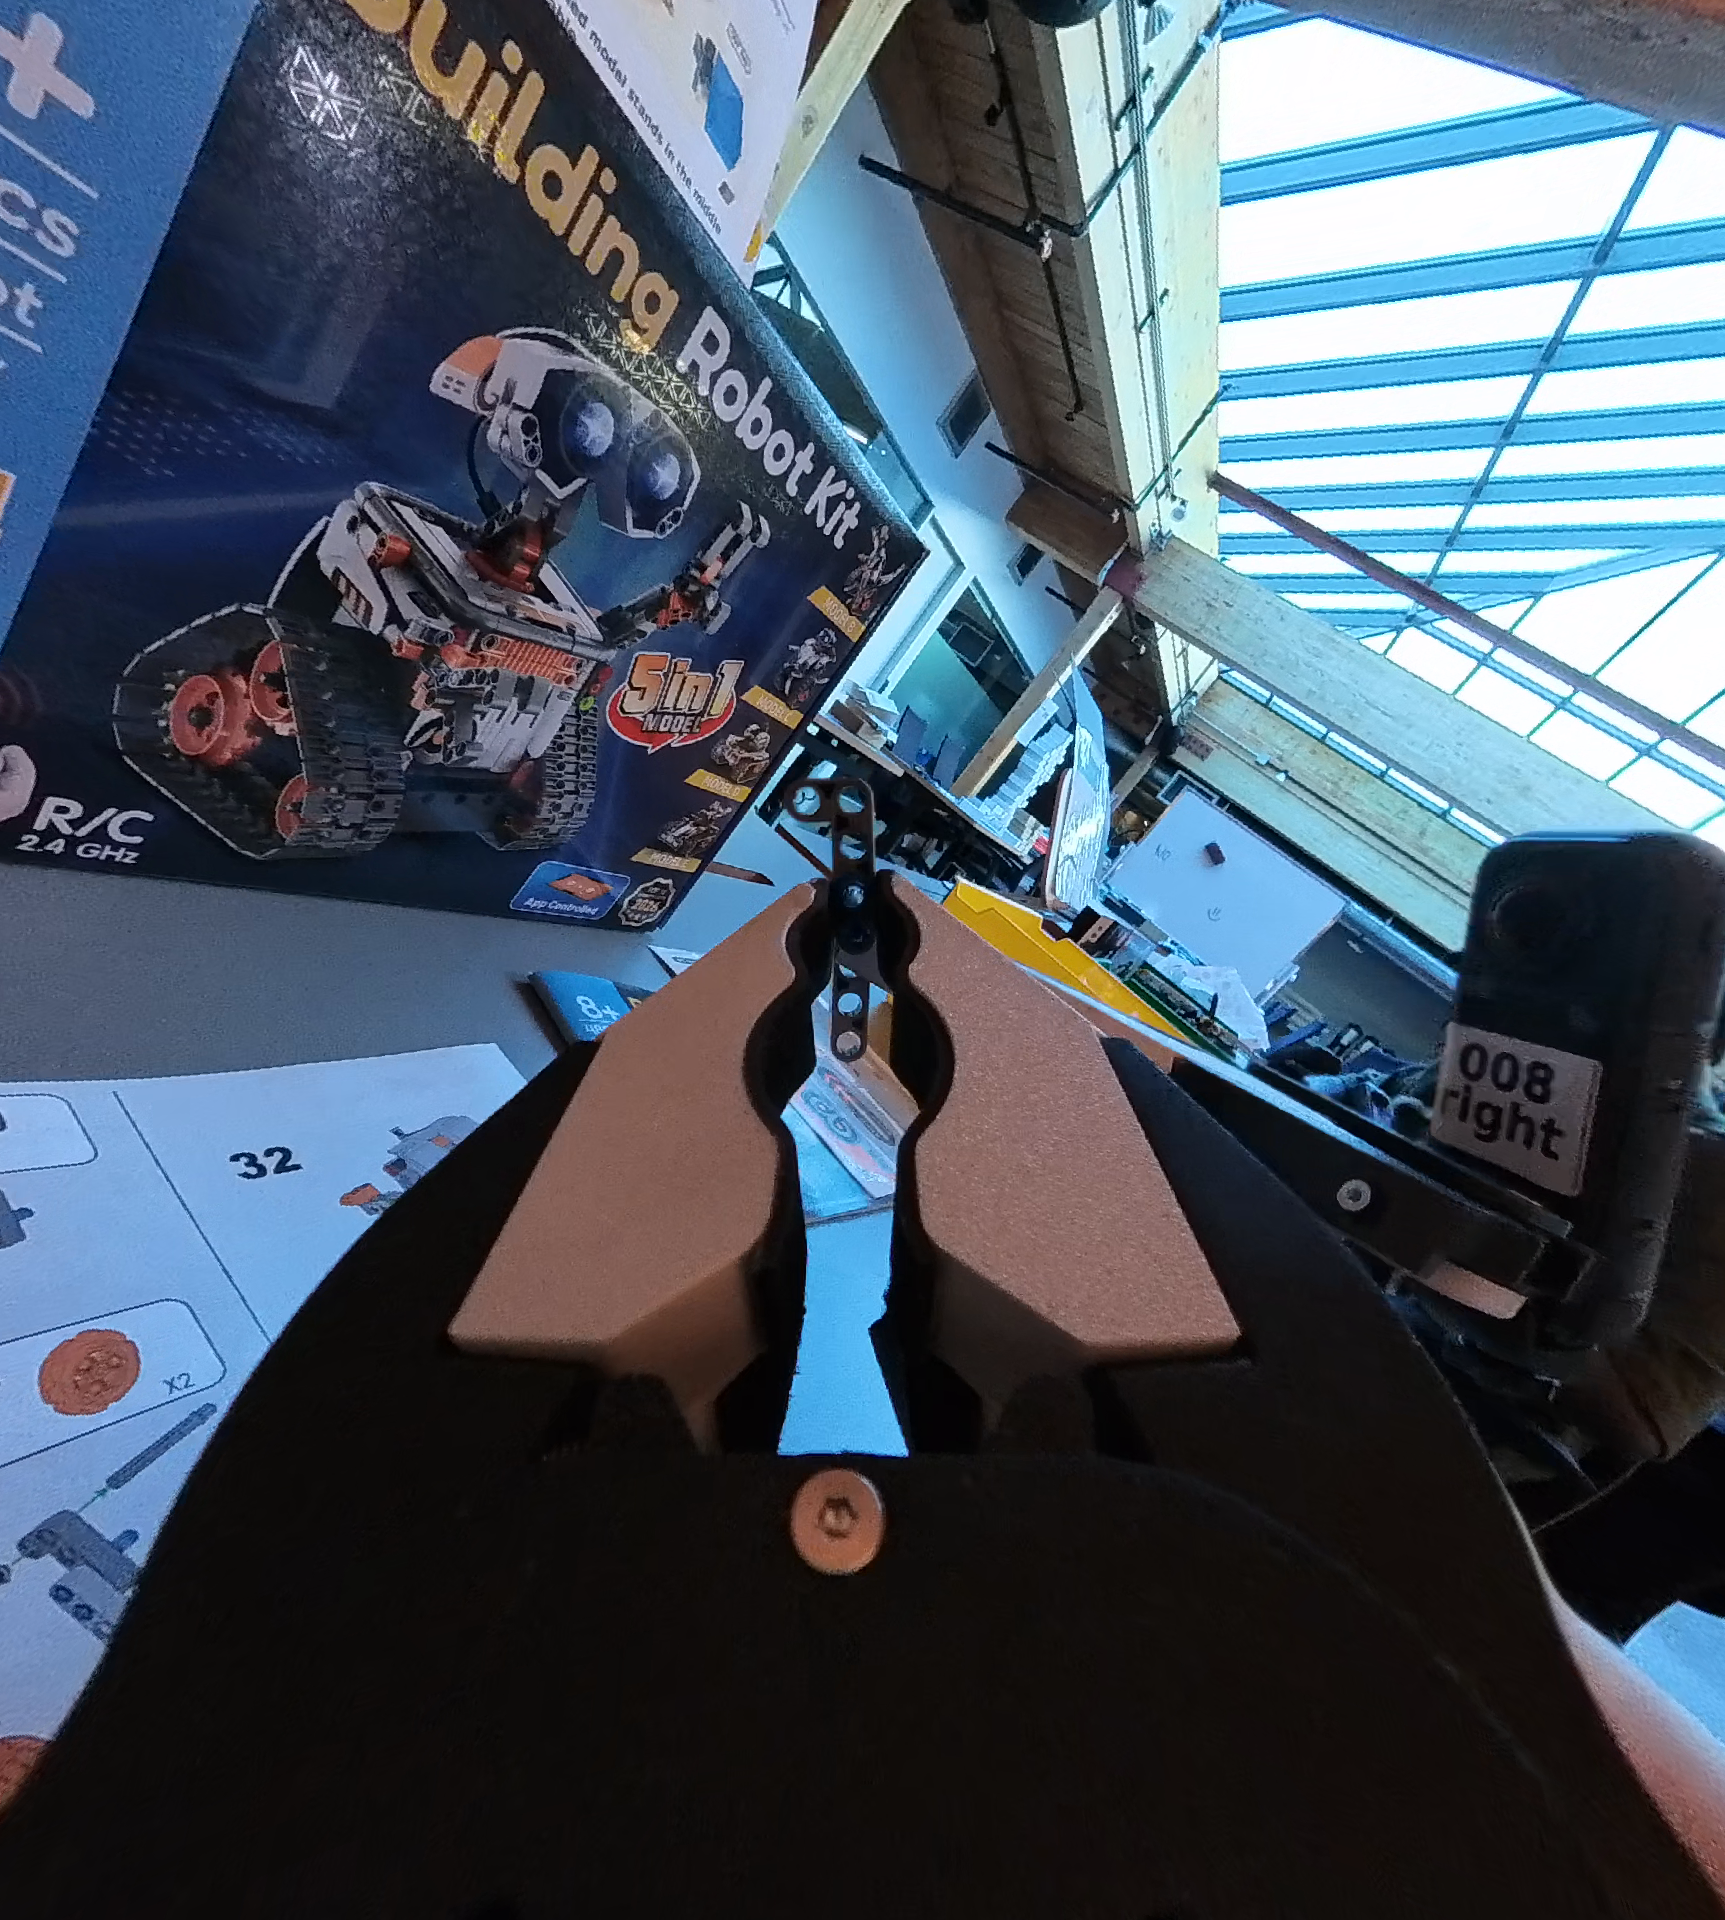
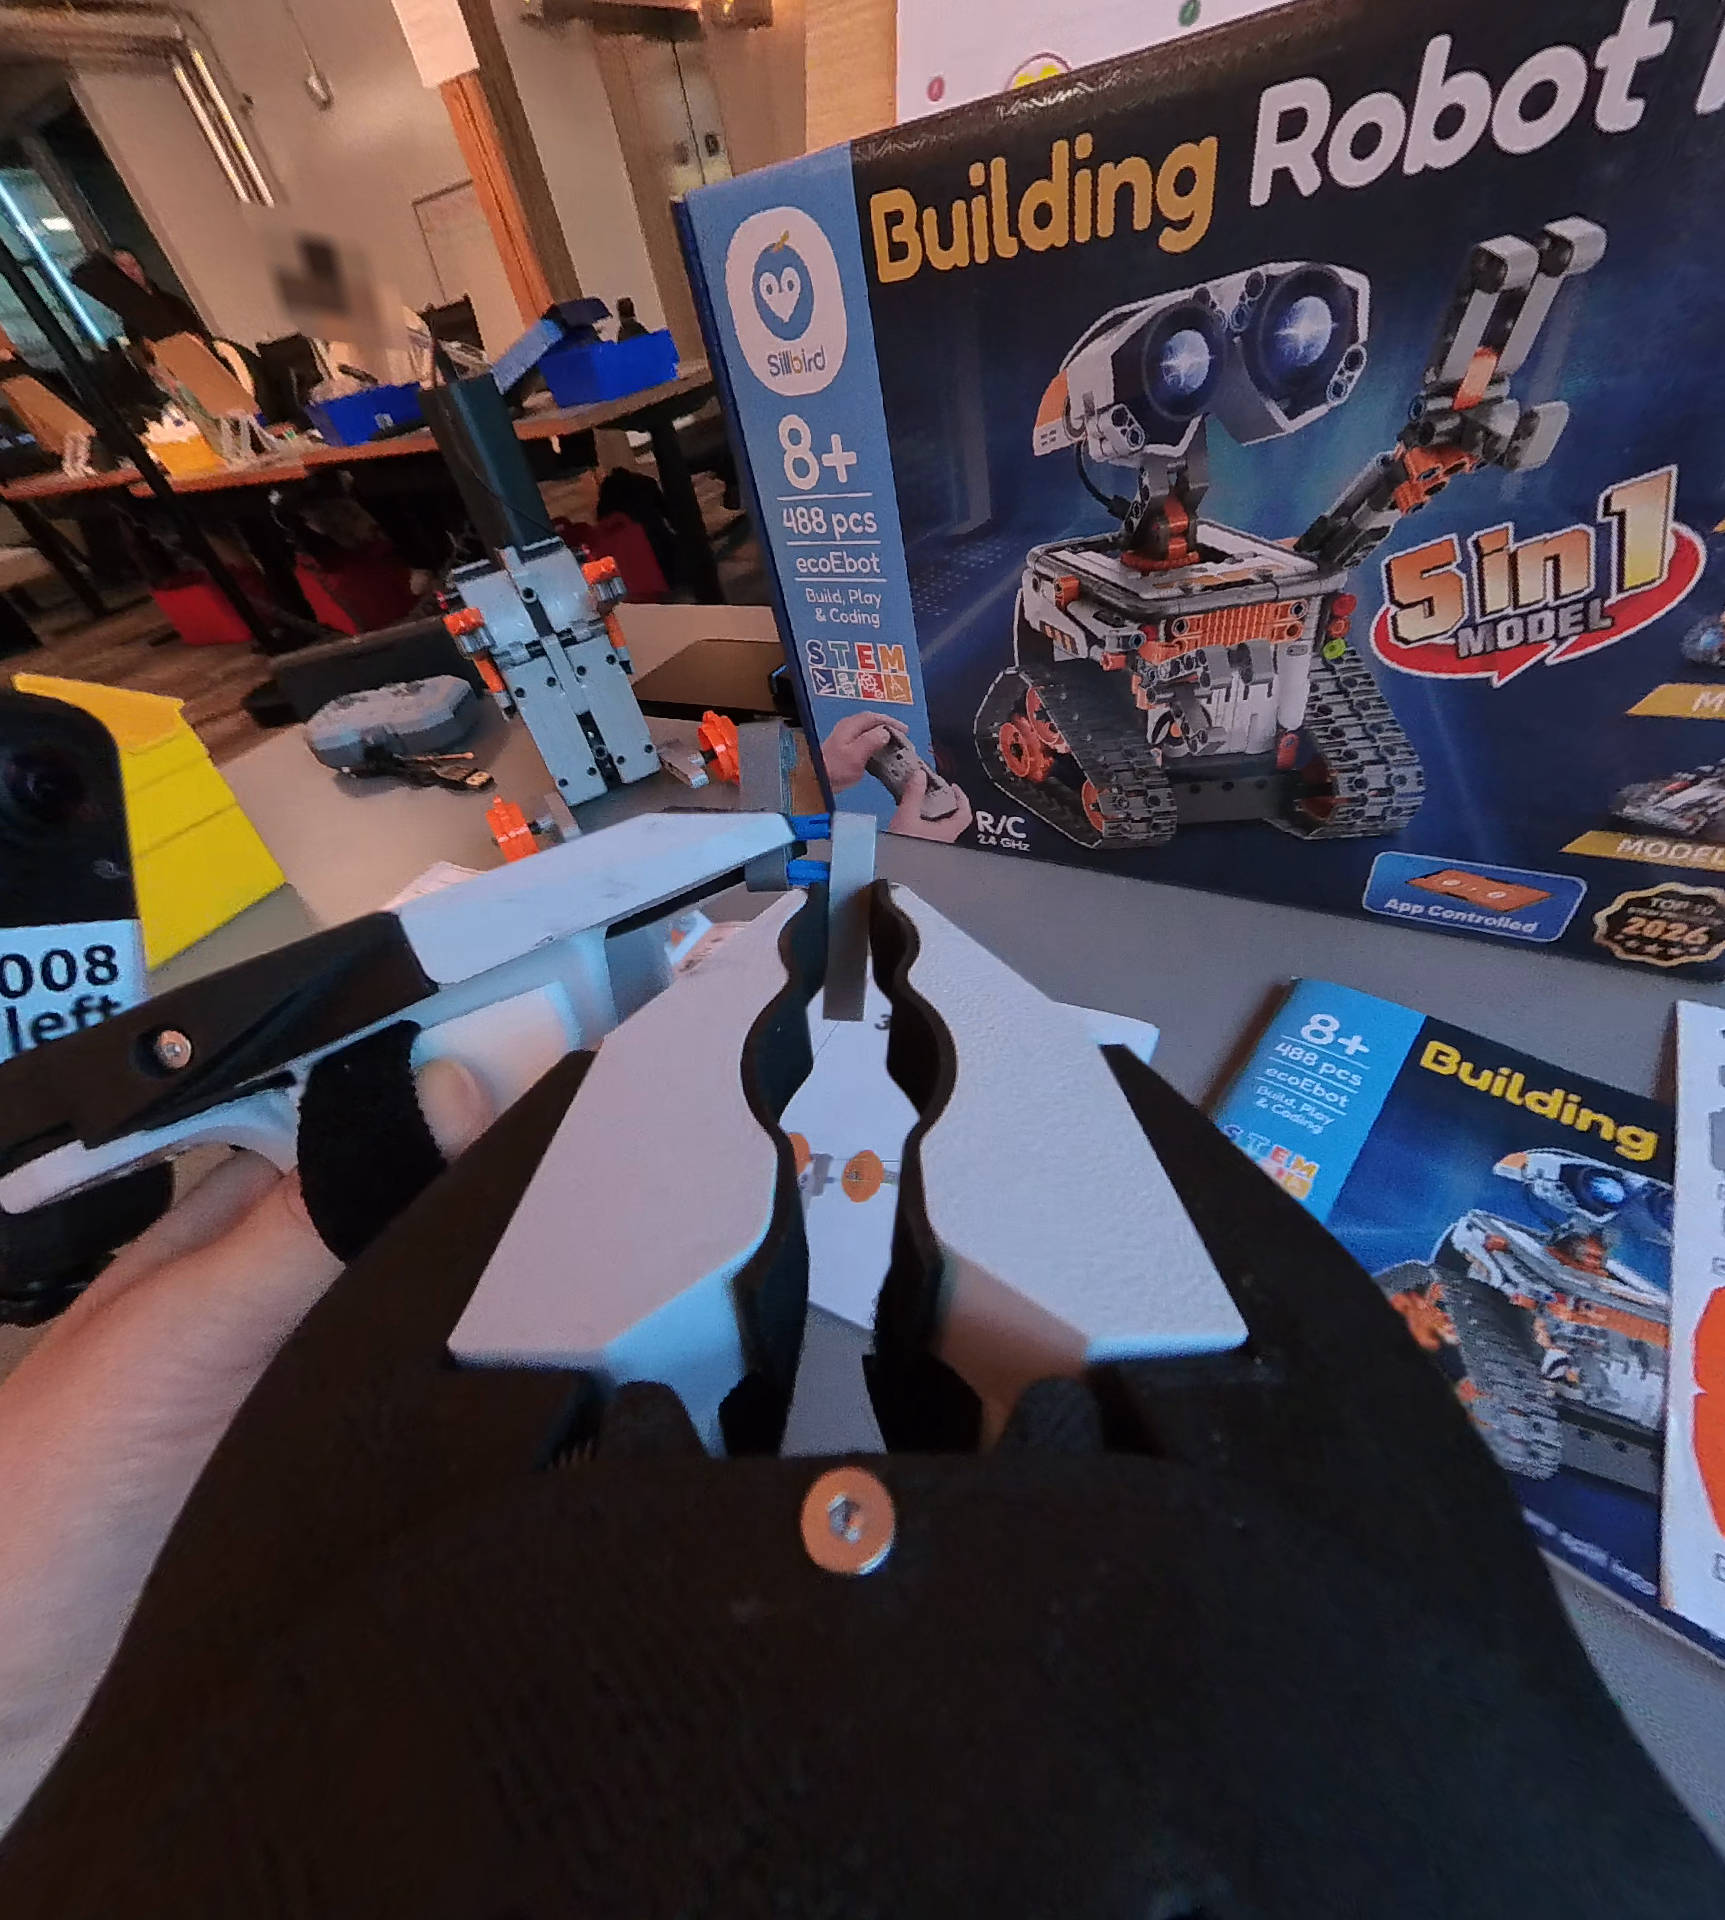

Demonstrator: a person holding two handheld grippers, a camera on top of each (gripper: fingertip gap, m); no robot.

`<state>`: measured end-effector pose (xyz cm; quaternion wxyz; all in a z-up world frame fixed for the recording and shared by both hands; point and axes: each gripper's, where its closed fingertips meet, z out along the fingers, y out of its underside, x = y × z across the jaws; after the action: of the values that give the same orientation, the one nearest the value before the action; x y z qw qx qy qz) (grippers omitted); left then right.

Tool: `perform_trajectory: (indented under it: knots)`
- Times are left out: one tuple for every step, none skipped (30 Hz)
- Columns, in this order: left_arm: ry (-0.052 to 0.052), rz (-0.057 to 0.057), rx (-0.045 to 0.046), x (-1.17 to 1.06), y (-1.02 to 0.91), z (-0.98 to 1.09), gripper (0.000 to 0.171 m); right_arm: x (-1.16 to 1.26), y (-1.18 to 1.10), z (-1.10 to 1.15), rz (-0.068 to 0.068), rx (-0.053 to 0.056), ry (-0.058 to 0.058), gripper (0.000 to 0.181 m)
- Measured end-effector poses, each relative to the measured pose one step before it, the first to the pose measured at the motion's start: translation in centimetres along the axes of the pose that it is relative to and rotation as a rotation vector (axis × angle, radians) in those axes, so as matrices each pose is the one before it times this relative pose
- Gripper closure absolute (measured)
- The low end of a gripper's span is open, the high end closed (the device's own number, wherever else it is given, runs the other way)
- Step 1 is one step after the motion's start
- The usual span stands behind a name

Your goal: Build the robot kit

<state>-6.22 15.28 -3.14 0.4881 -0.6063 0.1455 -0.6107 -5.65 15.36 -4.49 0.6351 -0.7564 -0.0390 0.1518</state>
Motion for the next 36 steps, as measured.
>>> perform_trajectory:
  knots:
    - [0.0012,-0.0039,0.00133,-0.008,-0.011,-0.005,0.167,-0.002,0.036,0.026,0.0204,-0.0003,-0.0066,0.175]
    - [-0.0025,-0.0036,-0.00108,-0.064,0.026,0.0,0.167,0.01,0.08,0.054,0.0085,-0.0025,-0.0039,0.175]
    - [-0.0058,-0.0001,-0.00033,-0.077,0.03,-0.015,0.167,-0.004,0.065,0.051,-0.0002,-0.0011,-0.0016,0.175]
    - [-0.0047,0.0037,0.00059,-0.046,0.012,-0.006,0.167,0.018,0.03,0.036,-0.0031,0.0001,0.0016,0.175]
    - [-0.0025,0.0014,-0.00248,-0.045,0.026,-0.002,0.167,0.022,0.034,0.03,-0.0031,-0.0021,0.0005,0.175]
    - [0.0003,-0.0006,-0.00239,-0.025,-0.003,-0.002,0.167,-0.006,-0.006,0.01,0.0026,-0.0006,-0.0031,0.175]
    - [0.0018,-0.0027,-0.00105,0.004,-0.014,0.005,0.167,0.003,0.007,0.007,0.0066,0.0001,-0.0035,0.175]
    - [-0.0003,-0.002,-0.00079,-0.024,0.024,-0.003,0.167,0.013,0.037,0.017,0.0021,-0.0022,-0.0011,0.175]
    - [-0.0014,0.0006,-0.00246,-0.029,0.054,0.02,0.167,0.048,0.042,-0.005,-0.0056,-0.0029,0.0018,0.175]
    - [0.0009,0.0008,-0.00348,0.007,0.048,0.021,0.167,0.051,-0.006,-0.029,-0.0088,-0.0017,0.0022,0.175]
    - [0.0011,0.0011,-0.00398,0.012,0.034,0.026,0.167,0.028,-0.012,-0.031,-0.008,-0.0025,0.0026,0.175]
    - [-0.0006,0.0052,-0.00143,0.036,0.011,0.008,0.167,0.01,-0.031,-0.029,-0.006,0.0005,0.0018,0.175]
    - [-0.0016,0.0085,0.00053,0.05,-0.009,0.005,0.167,-0.002,-0.035,-0.035,-0.0053,0.0018,0.0021,0.175]
    - [-0.0028,0.0074,-0.00128,0.017,0.001,0.004,0.167,0.002,-0.004,-0.013,-0.007,-0.0015,0.003,0.175]
    - [-0.0033,0.0048,-0.00266,-0.012,0.029,0.001,0.167,0.027,0.006,-0.001,-0.0113,-0.0031,0.0037,0.175]
    - [-0.0019,0.0025,-0.00107,0.004,0.017,0.012,0.167,0.022,-0.009,0.003,-0.0104,-0.0012,0.0038,0.175]
    - [0.0006,0.0003,0.00056,0.002,-0.024,0.001,0.167,-0.001,-0.016,0.006,-0.003,0.0009,0.0014,0.175]
    - [-0.0004,-0.0016,0.00026,-0.018,-0.025,-0.016,0.167,-0.033,0.013,0.025,0.0013,-0.0012,-0.0008,0.175]
    - [-0.0015,0.0002,0.00047,-0.025,-0.002,-0.021,0.167,-0.012,0.018,0.034,-0.0008,-0.0017,0.0001,0.175]
    - [-0.0001,0.0,0.00047,-0.01,-0.003,-0.008,0.167,0.008,-0.008,0.004,-0.001,0.0006,0.0,0.175]
    - [-0.0003,-0.0011,0.00059,-0.004,-0.004,-0.007,0.167,0.001,0.018,0.003,0.0013,-0.0008,-0.0003,0.175]
    - [-0.0004,0.0011,0.00154,-0.009,-0.021,-0.002,0.167,-0.007,0.0,0.002,0.0018,-0.0003,-0.0012,0.175]
    - [-0.0026,0.0015,-0.00278,-0.043,0.034,0.004,0.167,0.035,-0.036,-0.03,0.0017,0.002,0.0006,0.175]
    - [-0.0032,0.0019,-0.00122,-0.06,0.004,-0.003,0.167,0.048,-0.034,-0.026,0.0024,0.0016,0.001,0.175]
    - [0.0059,-0.0024,0.00533,0.083,-0.074,-0.015,0.167,0.013,-0.006,0.005,0.0033,-0.0006,-0.0027,0.175]
    - [0.0084,-0.0077,0.00325,0.107,-0.049,-0.004,0.167,-0.067,0.053,0.033,0.0055,-0.0023,-0.007,0.175]
    - [-0.002,-0.0007,-0.0025,-0.045,0.049,0.004,0.167,-0.053,-0.013,0.003,0.0085,0.0039,-0.0054,0.175]
    - [-0.0047,0.0059,-0.00092,-0.066,0.032,-0.004,0.167,-0.006,-0.025,-0.007,0.0058,0.0024,-0.0039,0.175]
    - [0.0067,0.001,0.00566,0.108,-0.076,-0.013,0.167,-0.068,-0.018,0.001,0.0039,-0.0001,-0.0065,0.175]
    - [0.0088,-0.0045,0.00249,0.123,-0.045,0.018,0.167,-0.025,-0.071,-0.016,0.005,0.0034,-0.0027,0.175]
    - [0.0025,-0.0007,-0.00042,0.03,0.017,0.017,0.167,0.026,0.01,-0.009,0.0013,-0.0008,0.0019,0.175]
    - [-0.0024,0.0011,-0.00201,-0.034,0.04,0.012,0.167,0.031,0.056,0.012,-0.0031,-0.0026,0.002,0.175]
    - [-0.0029,-0.0004,-0.00091,-0.044,0.049,0.001,0.167,0.024,0.049,0.011,-0.0018,-0.0014,0.0016,0.175]
    - [-0.001,-0.0028,0.00105,-0.036,0.032,0.008,0.167,0.019,0.034,0.008,-0.0027,-0.0012,0.0033,0.175]
    - [-0.0015,-0.005,-0.00019,-0.057,0.051,-0.005,0.167,0.022,0.058,0.018,-0.0123,-0.004,0.0072,0.175]
    - [-0.0023,-0.0034,-0.00198,-0.059,0.056,-0.003,0.167,0.056,0.042,0.02,-0.0261,-0.0053,0.0131,0.175]
